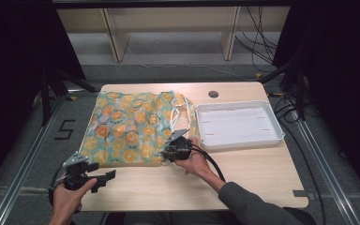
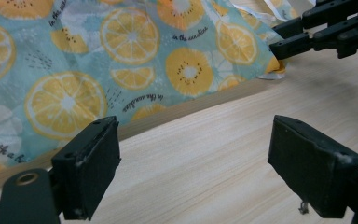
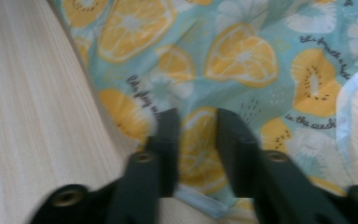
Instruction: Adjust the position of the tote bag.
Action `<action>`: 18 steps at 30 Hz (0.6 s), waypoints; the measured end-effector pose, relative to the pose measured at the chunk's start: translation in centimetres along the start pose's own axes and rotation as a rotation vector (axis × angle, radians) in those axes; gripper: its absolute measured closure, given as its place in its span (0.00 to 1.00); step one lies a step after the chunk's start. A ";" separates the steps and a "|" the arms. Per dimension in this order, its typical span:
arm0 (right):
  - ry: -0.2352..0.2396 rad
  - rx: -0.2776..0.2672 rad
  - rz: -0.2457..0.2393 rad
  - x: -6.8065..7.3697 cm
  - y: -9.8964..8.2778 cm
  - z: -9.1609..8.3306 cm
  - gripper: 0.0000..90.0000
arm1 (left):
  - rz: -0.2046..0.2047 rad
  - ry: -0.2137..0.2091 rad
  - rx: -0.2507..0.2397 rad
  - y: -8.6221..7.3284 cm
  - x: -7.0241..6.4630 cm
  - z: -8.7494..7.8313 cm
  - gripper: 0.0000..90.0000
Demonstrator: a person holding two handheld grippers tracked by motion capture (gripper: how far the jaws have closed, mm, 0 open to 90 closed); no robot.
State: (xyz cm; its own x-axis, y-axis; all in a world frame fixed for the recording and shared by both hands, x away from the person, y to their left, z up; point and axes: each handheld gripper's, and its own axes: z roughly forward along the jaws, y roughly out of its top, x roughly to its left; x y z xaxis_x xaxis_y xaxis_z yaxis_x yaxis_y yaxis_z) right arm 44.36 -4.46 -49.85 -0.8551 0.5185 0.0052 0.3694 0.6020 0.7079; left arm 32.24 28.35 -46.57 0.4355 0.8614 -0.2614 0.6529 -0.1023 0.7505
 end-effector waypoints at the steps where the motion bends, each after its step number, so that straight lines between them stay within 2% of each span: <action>1: 0.000 0.000 0.000 0.0 0.0 0.0 0.84 | 0.000 0.000 0.000 0.0 0.0 0.0 0.18; 2: 0.014 0.009 -0.026 0.1 -0.1 0.1 0.98 | 0.003 0.003 -0.001 0.0 0.0 0.0 0.18; 4: 0.018 0.016 -0.027 0.3 -0.1 0.0 1.00 | 0.001 0.008 0.003 0.1 0.0 0.0 0.18; 5: 0.012 0.024 -0.065 0.4 -0.1 -0.1 1.00 | 0.001 0.017 -0.007 0.1 0.1 0.0 0.18; 6: 0.017 0.029 -0.052 0.7 -0.1 -0.3 1.00 | 0.000 0.024 0.001 0.2 0.2 -0.1 0.18; 7: 0.018 0.030 -0.082 0.8 -0.1 -0.4 1.00 | 0.003 0.031 -0.004 0.2 0.3 0.0 0.18; 8: 0.027 0.029 -0.084 1.0 -0.1 -0.6 1.00 | 0.032 0.043 0.030 0.4 0.7 -0.2 0.19; 9: 0.026 0.033 -0.090 1.3 -0.1 -0.8 1.00 | 0.003 0.052 0.000 0.4 0.8 0.1 0.20; 10: 0.029 0.034 -0.085 1.7 -0.1 -1.1 1.00 | 0.006 0.061 0.002 0.5 1.1 0.1 0.21; 11: 0.050 0.040 -0.100 1.9 -0.1 -1.5 1.00 | 0.025 0.080 0.020 0.7 1.5 0.1 0.26; 12: 0.059 0.034 -0.102 2.3 -0.1 -1.7 1.00 | 0.053 0.102 0.047 0.9 2.0 0.1 0.26; 14: 0.075 0.033 -0.108 3.0 -0.2 -2.2 1.00 | 0.081 0.133 0.073 1.1 3.2 0.3 0.34; 15: 0.085 0.035 -0.109 3.4 -0.2 -2.4 1.00 | 0.069 0.141 0.071 1.3 3.7 0.6 0.39; 16: 0.095 0.049 -0.114 3.7 -0.3 -2.7 1.00 | 0.039 0.142 0.047 1.3 4.2 1.0 0.45; 18: 0.118 0.040 -0.114 4.5 -0.5 -2.9 1.00 | 0.040 0.163 0.056 1.7 5.1 1.5 0.54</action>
State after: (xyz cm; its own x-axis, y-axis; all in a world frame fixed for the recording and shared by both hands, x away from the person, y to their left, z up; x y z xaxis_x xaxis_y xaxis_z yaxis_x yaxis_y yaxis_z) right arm 39.31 -4.18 -48.16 -0.9281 0.3720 0.0110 0.2797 0.6778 0.6800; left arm 36.49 31.87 -47.56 0.3583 0.9250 -0.1265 0.6724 -0.1616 0.7224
